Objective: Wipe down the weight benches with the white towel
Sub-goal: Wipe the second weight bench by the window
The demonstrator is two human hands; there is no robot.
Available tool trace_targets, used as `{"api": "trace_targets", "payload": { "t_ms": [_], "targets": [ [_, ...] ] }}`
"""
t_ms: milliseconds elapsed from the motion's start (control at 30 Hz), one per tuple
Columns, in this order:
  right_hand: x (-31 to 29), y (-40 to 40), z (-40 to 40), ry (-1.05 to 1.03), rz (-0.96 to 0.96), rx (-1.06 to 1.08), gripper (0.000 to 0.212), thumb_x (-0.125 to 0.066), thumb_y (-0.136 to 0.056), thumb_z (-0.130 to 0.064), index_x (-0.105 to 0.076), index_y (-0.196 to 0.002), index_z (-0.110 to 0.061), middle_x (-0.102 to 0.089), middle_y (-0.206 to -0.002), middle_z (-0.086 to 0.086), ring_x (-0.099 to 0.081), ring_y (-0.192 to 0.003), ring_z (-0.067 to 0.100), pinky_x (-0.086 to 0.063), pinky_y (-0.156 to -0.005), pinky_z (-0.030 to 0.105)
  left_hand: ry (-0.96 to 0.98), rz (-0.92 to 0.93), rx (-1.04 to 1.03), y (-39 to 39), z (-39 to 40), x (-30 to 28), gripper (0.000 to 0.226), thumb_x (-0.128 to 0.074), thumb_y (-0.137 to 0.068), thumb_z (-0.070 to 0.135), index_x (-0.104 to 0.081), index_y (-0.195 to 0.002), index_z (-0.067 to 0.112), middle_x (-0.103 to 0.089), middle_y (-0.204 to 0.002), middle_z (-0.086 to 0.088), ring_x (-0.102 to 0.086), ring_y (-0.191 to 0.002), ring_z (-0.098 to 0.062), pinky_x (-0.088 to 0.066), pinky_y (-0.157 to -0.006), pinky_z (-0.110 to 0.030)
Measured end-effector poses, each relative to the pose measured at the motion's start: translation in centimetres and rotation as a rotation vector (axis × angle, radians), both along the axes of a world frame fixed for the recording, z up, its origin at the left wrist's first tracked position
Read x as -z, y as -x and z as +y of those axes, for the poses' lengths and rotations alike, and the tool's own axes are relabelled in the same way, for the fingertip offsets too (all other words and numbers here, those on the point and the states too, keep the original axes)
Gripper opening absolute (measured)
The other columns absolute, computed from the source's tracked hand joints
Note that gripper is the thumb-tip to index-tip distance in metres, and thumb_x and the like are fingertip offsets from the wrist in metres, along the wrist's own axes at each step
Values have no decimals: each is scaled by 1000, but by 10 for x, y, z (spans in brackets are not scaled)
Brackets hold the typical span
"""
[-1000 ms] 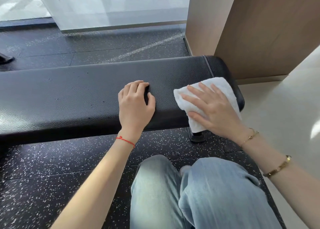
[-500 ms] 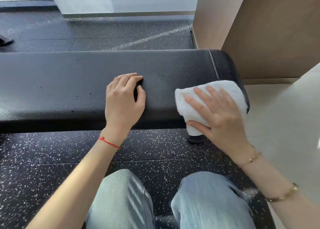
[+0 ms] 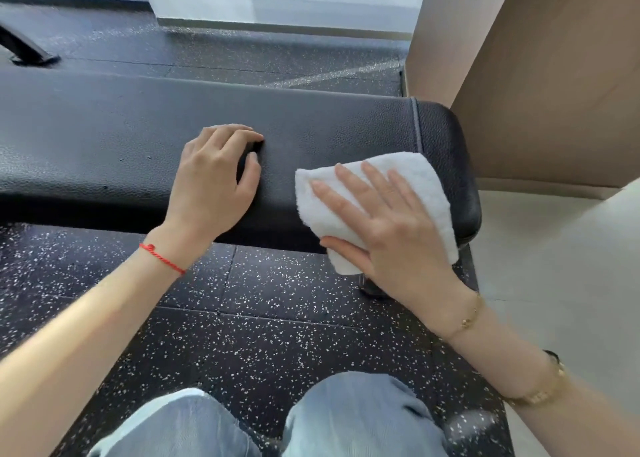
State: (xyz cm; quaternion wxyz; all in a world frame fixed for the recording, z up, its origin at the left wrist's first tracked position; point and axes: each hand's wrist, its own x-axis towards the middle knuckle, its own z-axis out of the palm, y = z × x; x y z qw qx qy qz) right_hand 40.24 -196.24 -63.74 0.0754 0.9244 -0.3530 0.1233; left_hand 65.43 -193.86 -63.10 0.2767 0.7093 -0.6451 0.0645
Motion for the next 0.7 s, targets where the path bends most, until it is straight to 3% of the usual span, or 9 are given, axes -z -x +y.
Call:
{"api": "trace_targets", "payload": {
  "t_ms": [167,333,500,600,700],
  "targets": [
    [-16,38,-32,-176,-45,4,61,-29,-97,-66,-36,-150,-38,-32,-159,-3,-24,-149,25,-12,-122,47,7,-42,9,12,2,-7,30,-44,-100,20,-66,-118,11,-65,-125,-4,-55,-121,-25,-41,-105,-47],
    [-35,14,-89,-447,13,-12,54,-34,-99,-58,-23,-151,-46,-13,-164,-10,-2,-152,17,6,-122,44,-24,-99,17,35,5,-13,34,-41,-100,27,-64,-122,13,-63,-128,-1,-53,-124,-22,-38,-107,-43],
    [-25,17,-66,-297,-73,4,53,-33,-100,-55,-33,-150,-39,-27,-161,-5,-17,-151,24,-6,-123,46,-38,-93,20,45,13,-8,34,-41,-102,26,-62,-126,13,-61,-131,0,-51,-126,-19,-37,-109,-42],
    [-8,39,-32,-61,-195,-62,50,-39,-100,-53,-48,-144,-30,-46,-151,0,-36,-143,29,-24,-118,51,-35,-101,31,44,14,-2,36,-40,-102,28,-59,-129,13,-60,-133,0,-50,-129,-19,-37,-110,-42],
    [14,63,-12,127,-237,-118,50,-51,-100,-47,-50,-144,-22,-49,-148,4,-40,-141,30,-30,-114,53,4,-109,30,42,15,5,37,-40,-101,29,-59,-130,14,-59,-134,0,-50,-128,-21,-36,-110,-42]
  ]
}}
